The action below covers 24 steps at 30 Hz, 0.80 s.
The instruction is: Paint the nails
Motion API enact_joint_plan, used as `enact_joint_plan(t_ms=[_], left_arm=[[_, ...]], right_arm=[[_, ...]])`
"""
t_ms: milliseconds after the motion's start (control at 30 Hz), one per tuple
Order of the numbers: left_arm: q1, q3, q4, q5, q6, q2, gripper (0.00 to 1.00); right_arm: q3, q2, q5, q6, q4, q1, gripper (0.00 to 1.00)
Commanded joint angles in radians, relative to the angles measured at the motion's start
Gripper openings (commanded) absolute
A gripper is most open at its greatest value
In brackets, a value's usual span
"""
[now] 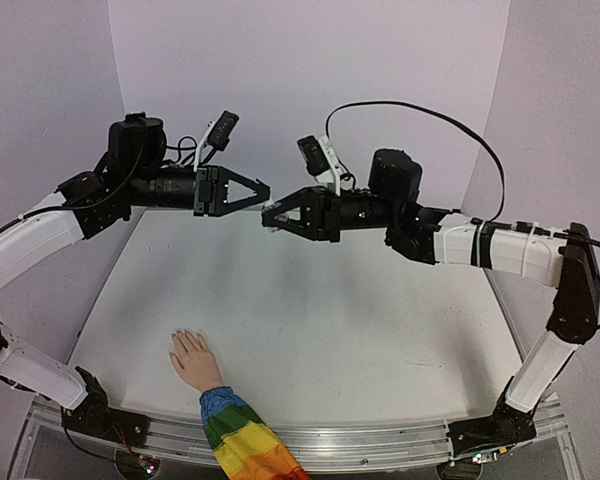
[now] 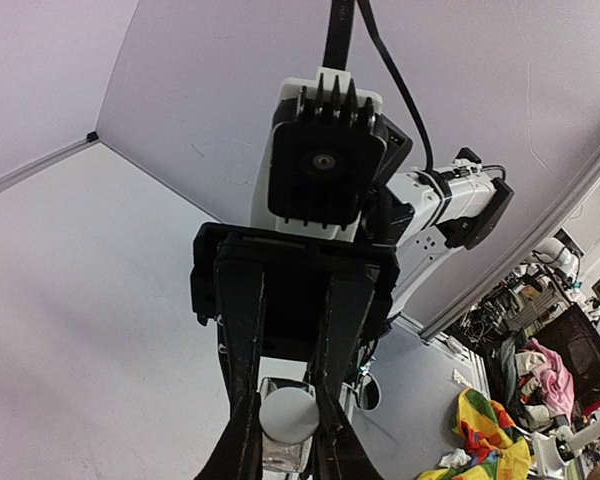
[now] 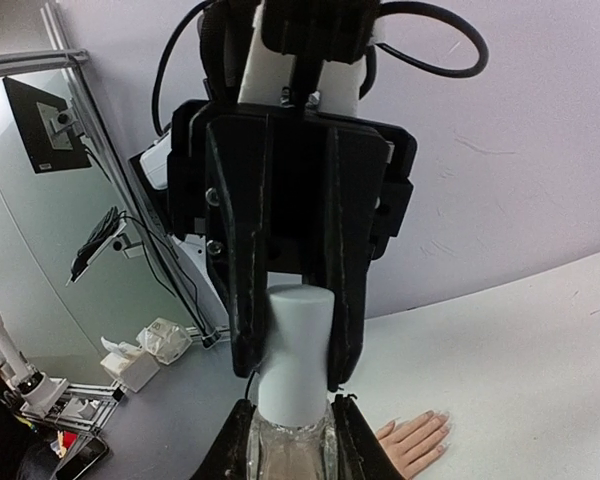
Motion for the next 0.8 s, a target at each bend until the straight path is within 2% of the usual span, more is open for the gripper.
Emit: enact_joint_plan(t_ms=[0, 67, 133, 200, 333, 400, 467, 567, 767], left_arm=[[0.000, 0.020, 0.027, -0.027, 0.061, 0.035, 0.11], [0.000, 0.031, 0.016, -0.058, 0.080, 0.053, 0.07], [0.000, 0.040, 0.005, -0.128, 0.087, 0.067, 0.02], [0.000, 0.046, -0.013, -0.230, 0.076, 0.079, 0.00], [0.002, 0.079, -0.087, -0.455, 0.012, 0.130, 0.00], [0.006, 0.116, -0.135, -0.494, 0.004, 0.174, 0.00], [0.011, 0.151, -0.168, -0.503, 0.002, 0.205, 0.00], [0.018, 0.189, -0.188, -0.496, -0.008, 0.238, 0.00], [0.025, 0.216, -0.189, -0.460, -0.018, 0.254, 0.00]], right_arm=[[0.064, 0.010, 0.071, -0.083, 0.010, -0.010, 0.00], [0.071, 0.009, 0.159, -0.154, -0.057, -0.010, 0.00], [0.078, 0.008, 0.335, -0.244, -0.149, -0.005, 0.00], [0.076, 0.006, 0.635, -0.304, -0.220, 0.007, 0.00], [0.060, 0.028, 1.242, -0.410, -0.234, 0.058, 0.00], [0.083, 0.065, 1.440, -0.477, -0.222, 0.089, 0.00], [0.104, 0.108, 1.565, -0.551, -0.175, 0.127, 0.00], [0.129, 0.156, 1.606, -0.617, -0.112, 0.162, 0.00], [0.057, 0.084, 1.370, -0.593, -0.079, 0.160, 0.00]])
